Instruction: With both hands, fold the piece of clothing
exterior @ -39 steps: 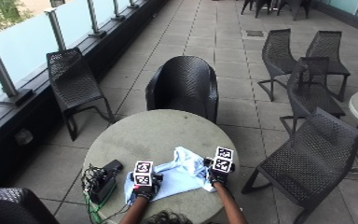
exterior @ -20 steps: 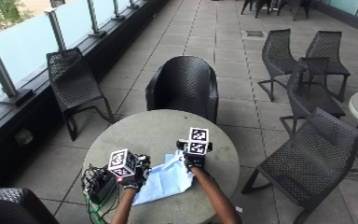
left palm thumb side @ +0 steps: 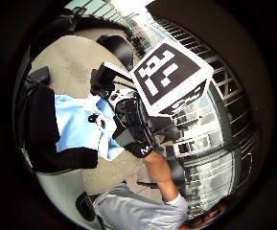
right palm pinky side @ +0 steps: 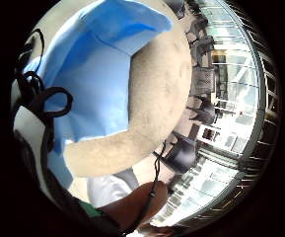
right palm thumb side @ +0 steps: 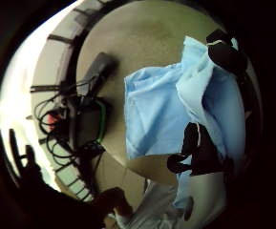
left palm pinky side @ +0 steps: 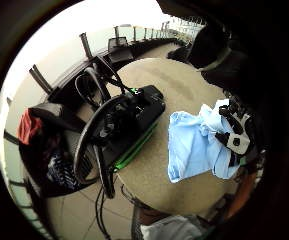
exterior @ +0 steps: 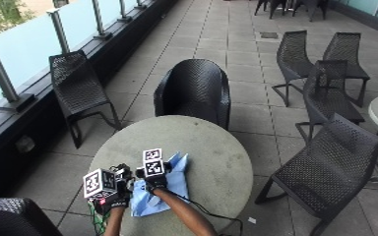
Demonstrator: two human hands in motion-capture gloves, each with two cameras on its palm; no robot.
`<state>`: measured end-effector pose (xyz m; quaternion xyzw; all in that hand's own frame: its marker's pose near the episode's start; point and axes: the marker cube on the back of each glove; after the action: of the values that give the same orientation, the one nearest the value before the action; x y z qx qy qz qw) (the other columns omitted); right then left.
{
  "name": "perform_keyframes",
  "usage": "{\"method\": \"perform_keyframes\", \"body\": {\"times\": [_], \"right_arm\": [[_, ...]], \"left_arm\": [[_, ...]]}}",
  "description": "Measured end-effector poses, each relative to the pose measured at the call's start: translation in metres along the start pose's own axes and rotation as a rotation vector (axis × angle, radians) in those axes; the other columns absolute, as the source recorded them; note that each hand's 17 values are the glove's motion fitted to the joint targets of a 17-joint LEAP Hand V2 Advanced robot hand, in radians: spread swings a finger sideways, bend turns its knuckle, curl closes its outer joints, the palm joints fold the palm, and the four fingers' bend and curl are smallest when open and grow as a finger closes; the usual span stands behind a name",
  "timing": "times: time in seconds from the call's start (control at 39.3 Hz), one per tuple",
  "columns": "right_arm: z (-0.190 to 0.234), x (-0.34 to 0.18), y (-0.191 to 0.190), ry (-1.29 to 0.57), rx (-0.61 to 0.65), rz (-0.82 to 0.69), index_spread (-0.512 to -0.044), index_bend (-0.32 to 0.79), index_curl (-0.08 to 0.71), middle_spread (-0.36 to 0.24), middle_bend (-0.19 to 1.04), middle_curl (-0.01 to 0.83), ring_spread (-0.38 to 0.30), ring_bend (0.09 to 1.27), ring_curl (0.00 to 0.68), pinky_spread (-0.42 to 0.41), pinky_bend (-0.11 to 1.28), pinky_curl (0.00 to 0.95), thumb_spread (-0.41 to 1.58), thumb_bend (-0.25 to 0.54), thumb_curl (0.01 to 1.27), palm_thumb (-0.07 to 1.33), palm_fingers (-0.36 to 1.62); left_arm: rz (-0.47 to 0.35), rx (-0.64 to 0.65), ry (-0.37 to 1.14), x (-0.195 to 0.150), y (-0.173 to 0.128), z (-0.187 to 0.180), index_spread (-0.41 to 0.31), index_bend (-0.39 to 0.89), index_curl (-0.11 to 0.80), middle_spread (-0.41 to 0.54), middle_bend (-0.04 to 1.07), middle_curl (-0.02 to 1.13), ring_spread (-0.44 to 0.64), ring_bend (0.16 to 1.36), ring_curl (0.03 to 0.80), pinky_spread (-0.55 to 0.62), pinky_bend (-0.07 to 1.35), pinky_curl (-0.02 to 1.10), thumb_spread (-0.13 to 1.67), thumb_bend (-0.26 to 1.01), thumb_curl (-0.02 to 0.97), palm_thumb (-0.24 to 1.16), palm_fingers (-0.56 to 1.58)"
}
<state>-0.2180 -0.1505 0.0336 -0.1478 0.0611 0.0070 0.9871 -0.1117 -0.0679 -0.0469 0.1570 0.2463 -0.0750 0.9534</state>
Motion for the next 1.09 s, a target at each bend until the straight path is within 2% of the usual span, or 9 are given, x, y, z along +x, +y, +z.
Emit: {"method": "perform_keyframes", "body": {"times": [0.25, 0.46, 0.61, 0.64, 0.69, 0.71, 0.79, 0.89, 1.09], "right_arm": [[0.003, -0.031, 0.038, -0.14, 0.108, -0.098, -0.302, -0.05, -0.009, -0.246, 0.46, 0.483, -0.24, 0.92, 0.483, -0.293, 0.91, 0.454, 0.64, -0.029, 0.62, 0.93, 1.09], [-0.024, -0.021, 0.1, -0.559, -0.186, -0.295, -0.297, -0.12, -0.041, -0.233, 0.44, 0.479, -0.238, 0.98, 0.49, -0.293, 0.97, 0.465, 0.8, -0.073, 0.57, 0.81, 1.03], [-0.02, 0.042, 0.084, -0.769, -0.102, -0.321, -0.289, -0.05, -0.015, -0.188, 0.38, 0.463, -0.201, 0.94, 0.478, -0.258, 0.97, 0.464, 1.01, -0.038, 0.51, 0.71, 0.86], [-0.018, 0.056, 0.079, -0.758, -0.084, -0.326, -0.295, 0.07, 0.022, -0.163, 0.39, 0.466, -0.171, 0.85, 0.457, -0.206, 0.88, 0.444, 1.05, -0.016, 0.5, 0.72, 0.77], [-0.016, 0.087, 0.075, -0.663, -0.068, -0.242, -0.296, 0.06, 0.034, -0.148, 0.38, 0.463, -0.155, 0.84, 0.464, -0.183, 0.87, 0.454, 1.1, -0.01, 0.49, 0.72, 0.78], [-0.016, 0.101, 0.074, -0.594, -0.04, -0.19, -0.3, 0.15, 0.063, -0.135, 0.39, 0.464, -0.136, 0.76, 0.431, -0.142, 0.78, 0.419, 1.13, -0.006, 0.49, 0.72, 0.73], [-0.016, 0.149, 0.058, -0.355, 0.191, -0.132, -0.302, 0.22, 0.119, -0.112, 0.39, 0.458, -0.094, 0.62, 0.395, -0.056, 0.68, 0.391, 1.2, -0.007, 0.47, 0.71, 0.64], [-0.016, 0.201, 0.052, -0.106, 0.378, -0.023, -0.312, 0.25, 0.171, -0.095, 0.37, 0.448, -0.052, 0.48, 0.353, 0.05, 0.58, 0.352, 1.27, -0.013, 0.45, 0.69, 0.56], [-0.013, 0.239, 0.064, -0.025, 0.416, 0.031, -0.335, 0.25, 0.241, -0.102, 0.29, 0.416, -0.001, 0.33, 0.295, 0.177, 0.47, 0.303, 1.33, -0.025, 0.41, 0.63, 0.47]], "left_arm": [[-0.019, -0.021, 0.012, -0.013, 0.002, 0.006, -0.091, 0.13, 0.319, 0.002, 0.17, 0.35, 0.11, 0.58, 0.334, 0.24, 0.39, 0.41, 1.57, 0.15, 0.3, 0.56, 0.51], [0.009, -0.03, 0.026, -0.012, 0.0, 0.017, -0.083, 0.13, 0.314, 0.003, 0.17, 0.35, 0.11, 0.58, 0.334, 0.24, 0.39, 0.41, 1.57, 0.15, 0.316, 0.57, 0.51], [0.042, -0.038, -0.017, -0.007, 0.001, 0.022, -0.079, 0.13, 0.313, 0.007, 0.17, 0.34, 0.11, 0.58, 0.335, 0.24, 0.38, 0.41, 1.57, 0.15, 0.324, 0.57, 0.51], [0.052, -0.037, -0.039, -0.007, 0.001, 0.024, -0.079, 0.14, 0.312, 0.007, 0.17, 0.34, 0.11, 0.59, 0.335, 0.24, 0.38, 0.41, 1.57, 0.15, 0.325, 0.57, 0.51], [0.076, -0.034, -0.093, -0.002, 0.001, 0.026, -0.078, 0.14, 0.312, 0.007, 0.17, 0.34, 0.11, 0.59, 0.335, 0.25, 0.38, 0.41, 1.57, 0.15, 0.328, 0.57, 0.51], [0.089, -0.034, -0.126, 0.002, 0.001, 0.027, -0.078, 0.13, 0.312, 0.008, 0.18, 0.35, 0.11, 0.58, 0.334, 0.25, 0.38, 0.41, 1.57, 0.15, 0.329, 0.57, 0.51], [0.124, -0.047, -0.247, 0.014, 0.005, 0.032, -0.083, 0.14, 0.312, 0.002, 0.18, 0.35, 0.11, 0.58, 0.333, 0.25, 0.37, 0.41, 1.57, 0.15, 0.332, 0.56, 0.51], [0.157, -0.066, -0.391, 0.03, 0.009, 0.04, -0.09, 0.14, 0.315, -0.003, 0.18, 0.35, 0.11, 0.58, 0.332, 0.26, 0.36, 0.41, 1.56, 0.14, 0.338, 0.56, 0.51], [0.2, -0.178, -0.489, 0.055, 0.021, 0.053, -0.104, 0.15, 0.322, -0.015, 0.17, 0.35, 0.12, 0.55, 0.327, 0.26, 0.34, 0.4, 1.53, 0.11, 0.34, 0.52, 0.5]]}}
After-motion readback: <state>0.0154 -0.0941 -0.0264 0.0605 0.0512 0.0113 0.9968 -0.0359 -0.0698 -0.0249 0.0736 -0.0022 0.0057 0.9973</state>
